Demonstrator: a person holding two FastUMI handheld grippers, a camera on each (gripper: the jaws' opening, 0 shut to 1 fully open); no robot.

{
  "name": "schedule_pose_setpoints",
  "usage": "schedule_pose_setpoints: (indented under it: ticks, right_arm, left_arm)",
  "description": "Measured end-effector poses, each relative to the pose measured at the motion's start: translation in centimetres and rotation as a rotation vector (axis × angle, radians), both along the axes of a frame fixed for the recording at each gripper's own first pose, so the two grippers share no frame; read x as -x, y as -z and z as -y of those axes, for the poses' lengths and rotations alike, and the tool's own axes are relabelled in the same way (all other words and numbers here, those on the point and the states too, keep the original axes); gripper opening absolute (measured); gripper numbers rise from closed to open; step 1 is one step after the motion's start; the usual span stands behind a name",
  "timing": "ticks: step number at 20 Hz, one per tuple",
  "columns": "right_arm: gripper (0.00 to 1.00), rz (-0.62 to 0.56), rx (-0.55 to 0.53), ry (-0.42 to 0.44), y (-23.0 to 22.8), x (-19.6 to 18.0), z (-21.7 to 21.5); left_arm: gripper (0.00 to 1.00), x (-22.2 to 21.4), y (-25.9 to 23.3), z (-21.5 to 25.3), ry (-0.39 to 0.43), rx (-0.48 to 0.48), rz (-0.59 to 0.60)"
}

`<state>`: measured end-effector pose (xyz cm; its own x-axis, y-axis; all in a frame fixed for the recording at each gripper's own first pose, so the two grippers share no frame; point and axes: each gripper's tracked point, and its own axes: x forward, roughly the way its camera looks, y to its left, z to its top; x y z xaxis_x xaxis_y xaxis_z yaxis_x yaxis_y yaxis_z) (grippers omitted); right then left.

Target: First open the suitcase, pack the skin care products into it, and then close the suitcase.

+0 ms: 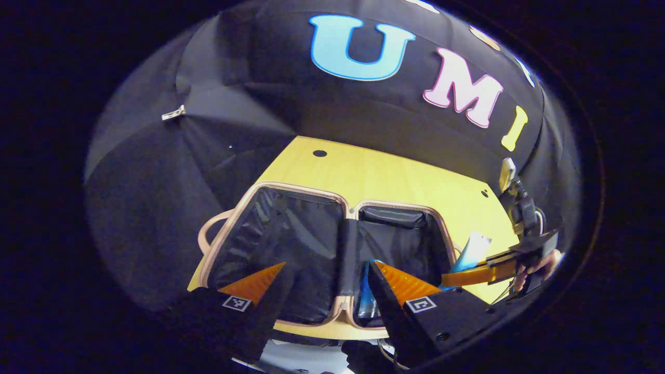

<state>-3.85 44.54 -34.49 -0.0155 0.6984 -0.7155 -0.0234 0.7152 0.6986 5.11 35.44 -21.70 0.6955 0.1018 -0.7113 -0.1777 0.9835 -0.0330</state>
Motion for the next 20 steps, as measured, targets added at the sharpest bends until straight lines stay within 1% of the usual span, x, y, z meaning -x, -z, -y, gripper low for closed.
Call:
schedule_pose_setpoints:
  ticks: [1, 2, 3, 4, 5, 7, 8, 9, 10, 11, 12, 13, 15, 16, 18, 20]
  right_arm:
    - [0.4, -0.063, 0.038, -0.009, 1.6, 0.9, -1.0]
    - [0.4, -0.11, 0.09, -0.043, 3.1, 1.9, -1.2]
    - [0.4, -0.134, 0.127, -0.063, 4.3, 2.4, -1.6]
    - [0.4, -0.172, 0.153, -0.065, 5.0, 2.9, -2.6]
    - [0.4, -0.203, 0.18, -0.049, 5.2, 3.0, -2.7]
    - [0.4, -0.237, 0.195, -0.016, 5.6, 2.8, -2.9]
    - [0.4, -0.257, 0.2, 0.0, 5.6, 2.7, -2.7]
    - [0.41, -0.263, 0.208, 0.011, 5.6, 2.5, -2.3]
    - [0.41, -0.267, 0.208, 0.03, 5.3, 2.4, -2.0]
    - [0.49, -0.266, 0.189, 0.058, 4.3, 1.6, -1.7]
    - [0.56, -0.26, 0.154, 0.072, 3.8, 1.6, -2.3]
    - [0.65, -0.241, 0.129, 0.078, 2.6, 1.2, -2.5]
    - [0.84, -0.162, 0.081, 0.076, 0.5, 0.6, -2.5]
    - [0.97, -0.101, 0.069, 0.078, -0.6, -0.1, -2.1]
    - [0.97, 0.057, 0.07, 0.113, -2.1, -2.2, -0.7]
    - [0.97, 0.165, 0.059, 0.128, -3.8, -3.2, 0.3]
  left_arm:
    - [0.92, 1.2, -0.5, -1.8, -0.047, 0.012, 0.022]
    - [0.92, 2.2, -0.7, -3.2, -0.083, 0.031, 0.025]
    - [0.92, 3.3, -0.9, -4.7, -0.128, 0.046, 0.035]
    - [0.93, 5.7, -1.4, -7.5, -0.205, 0.071, 0.049]
    - [0.93, 6.5, -1.3, -8.8, -0.235, 0.073, 0.052]
    - [0.93, 8.3, -1.7, -10.7, -0.266, 0.076, 0.037]
    - [0.93, 8.9, -1.6, -12.3, -0.268, 0.05, 0.032]
    - [0.93, 9.0, -1.3, -13.2, -0.27, 0.035, 0.022]
    - [0.93, 7.6, -0.6, -13.9, -0.271, 0.025, 0.016]
    - [0.93, 6.9, -0.3, -14.8, -0.273, 0.019, 0.015]
    - [0.93, 6.0, -0.2, -15.6, -0.274, 0.016, 0.016]
    - [0.93, 5.1, -0.3, -16.5, -0.28, 0.008, 0.015]
    - [0.93, 3.1, 0.0, -18.7, -0.294, -0.004, 0.001]
    - [0.93, 2.3, 0.5, -19.8, -0.303, -0.003, -0.015]
    - [0.93, 0.4, 1.5, -21.8, -0.313, 0.002, -0.049]
    - [0.93, -1.6, 3.5, -23.6, -0.312, 0.02, -0.105]
